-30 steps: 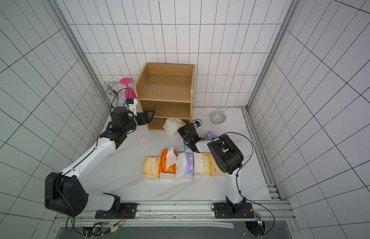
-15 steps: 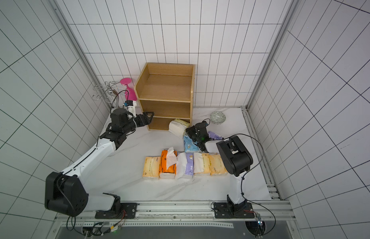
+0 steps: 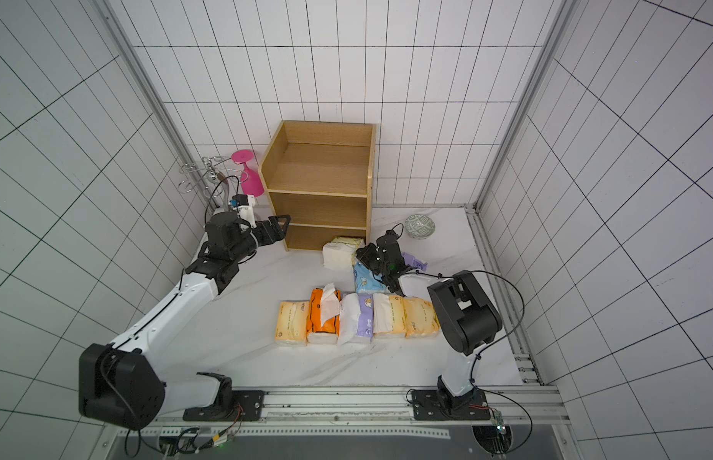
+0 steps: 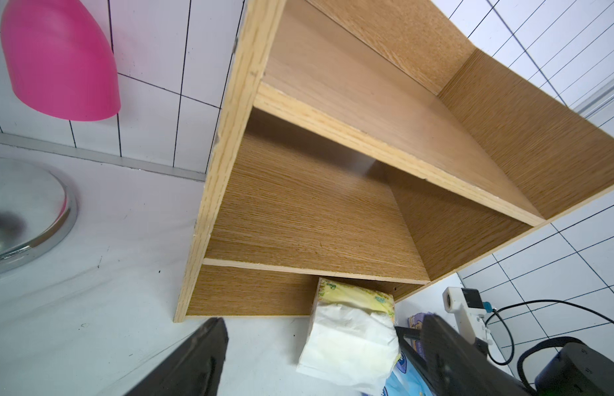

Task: Remove the tissue boxes from the shelf
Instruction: Place the box of tissues at the center of the board.

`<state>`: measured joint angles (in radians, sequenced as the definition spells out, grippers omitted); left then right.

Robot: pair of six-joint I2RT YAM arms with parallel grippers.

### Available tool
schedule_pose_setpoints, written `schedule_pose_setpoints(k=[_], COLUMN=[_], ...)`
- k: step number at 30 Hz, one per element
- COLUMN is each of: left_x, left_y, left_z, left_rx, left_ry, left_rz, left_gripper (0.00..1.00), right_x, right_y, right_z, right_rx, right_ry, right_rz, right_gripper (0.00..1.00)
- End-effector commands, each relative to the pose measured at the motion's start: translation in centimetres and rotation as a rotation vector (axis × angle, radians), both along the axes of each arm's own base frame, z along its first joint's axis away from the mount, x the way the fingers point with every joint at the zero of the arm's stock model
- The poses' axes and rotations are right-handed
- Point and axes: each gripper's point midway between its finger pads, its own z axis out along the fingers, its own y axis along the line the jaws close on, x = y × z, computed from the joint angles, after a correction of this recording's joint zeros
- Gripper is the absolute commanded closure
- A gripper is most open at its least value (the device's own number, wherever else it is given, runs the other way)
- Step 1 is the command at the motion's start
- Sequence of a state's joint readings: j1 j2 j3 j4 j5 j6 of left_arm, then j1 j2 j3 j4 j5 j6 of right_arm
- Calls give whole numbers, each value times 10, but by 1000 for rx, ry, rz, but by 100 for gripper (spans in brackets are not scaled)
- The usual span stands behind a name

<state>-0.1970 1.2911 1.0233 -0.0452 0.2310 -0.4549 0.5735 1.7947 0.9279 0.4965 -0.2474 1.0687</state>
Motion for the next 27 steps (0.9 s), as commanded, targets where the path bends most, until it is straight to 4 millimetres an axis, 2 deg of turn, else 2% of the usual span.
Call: schedule_pose_setpoints(k=[1, 14, 17, 22, 23, 25, 27], left_x=[-6, -17, -17, -8, -4, 3, 11], left_y=[7, 12, 16, 28, 31, 36, 41], left_z=[8, 19, 17, 14, 12, 10, 8], left_rx=[8, 2, 13, 15, 10, -9, -37], left_ry=[-23, -38, -36, -22, -14, 2, 7], left_rz=[25, 43, 64, 110, 118, 128, 135], left_gripper=[8, 8, 7, 7, 7, 6, 5], right_x=[-14, -60, -74, -91, -93, -95, -96], right_y=[16, 57, 56, 37, 33, 26, 19], right_z=[7, 12, 0, -20, -23, -24, -20], right_rx=[-28, -66, -96, -161, -178, -230, -261], right_ry=[-24, -36, -13, 26, 41, 27, 18], right_rz=[92, 313, 340, 333, 325, 332, 321], right_gripper=[100, 100, 100, 100, 91, 67, 59])
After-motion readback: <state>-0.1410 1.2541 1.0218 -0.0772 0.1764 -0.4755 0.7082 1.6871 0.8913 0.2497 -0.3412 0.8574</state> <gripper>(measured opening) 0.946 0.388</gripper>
